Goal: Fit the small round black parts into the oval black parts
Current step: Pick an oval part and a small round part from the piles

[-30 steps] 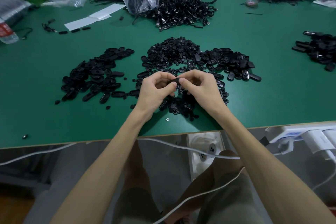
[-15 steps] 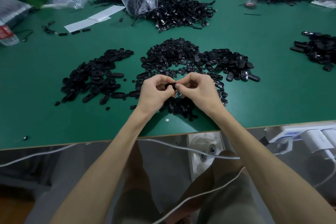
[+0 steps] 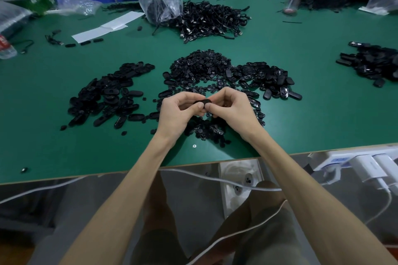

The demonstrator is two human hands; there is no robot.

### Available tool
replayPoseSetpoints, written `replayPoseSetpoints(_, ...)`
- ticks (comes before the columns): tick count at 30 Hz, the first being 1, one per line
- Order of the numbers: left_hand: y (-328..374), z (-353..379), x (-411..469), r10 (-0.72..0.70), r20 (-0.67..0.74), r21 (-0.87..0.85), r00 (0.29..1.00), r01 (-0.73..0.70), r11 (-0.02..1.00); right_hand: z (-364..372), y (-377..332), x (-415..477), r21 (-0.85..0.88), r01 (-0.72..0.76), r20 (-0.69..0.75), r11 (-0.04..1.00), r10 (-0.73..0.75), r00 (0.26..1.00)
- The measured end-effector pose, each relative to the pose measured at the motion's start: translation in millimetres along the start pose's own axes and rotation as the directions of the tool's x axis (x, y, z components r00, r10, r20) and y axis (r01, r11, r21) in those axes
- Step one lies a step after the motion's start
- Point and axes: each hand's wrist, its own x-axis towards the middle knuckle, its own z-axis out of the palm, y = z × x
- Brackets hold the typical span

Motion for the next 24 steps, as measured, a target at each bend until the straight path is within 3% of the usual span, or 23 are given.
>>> replayPoseSetpoints(5, 8.1, 7.4, -3.0, 0.186, -0.027, 0.283, 0.982, -0.171, 0.944, -2.1, 1.6, 0.4, 0.016, 0.010, -0.065, 1.000, -0.009, 0.998)
replayPoseSetpoints(8, 14.6, 10.9, -7.1, 0.298, -0.002, 0.428, 0.955, -0.268, 0.863, -3.0, 2.6, 0.5, -0.020, 0.039, -0.196, 0.999, -0.042, 0.980)
replayPoseSetpoints(11, 14.9, 6.1, -9.5, 0.312, 0.018, 0.484, 0.950, -0.281, 0.829, -5.3, 2.8, 0.6, 0.126, -0.013, -0.401, 0.992, 0.062, 0.914)
replayPoseSetpoints(14, 15.0, -5.2, -11.5, 0.272, -0.007, 0.509, 0.962, -0.231, 0.829, -9.2, 0.8, 2.8, 0.325, -0.070, -0.505, 0.943, 0.236, 0.830)
replayPoseSetpoints(19, 20.9, -40.8, 0.8, 0.178, -0.179, 0.626, 0.968, -0.027, 0.780, -14.3, -9.3, 9.1, 0.451, -0.134, -0.420, 0.882, 0.343, 0.840)
replayPoseSetpoints(24, 13.0, -95.9, 26.7, 0.089, -0.369, 0.829, 0.925, 0.285, 0.481, -34.8, -24.4, 26.7, 0.674, -0.128, -0.417, 0.727, 0.518, 0.746)
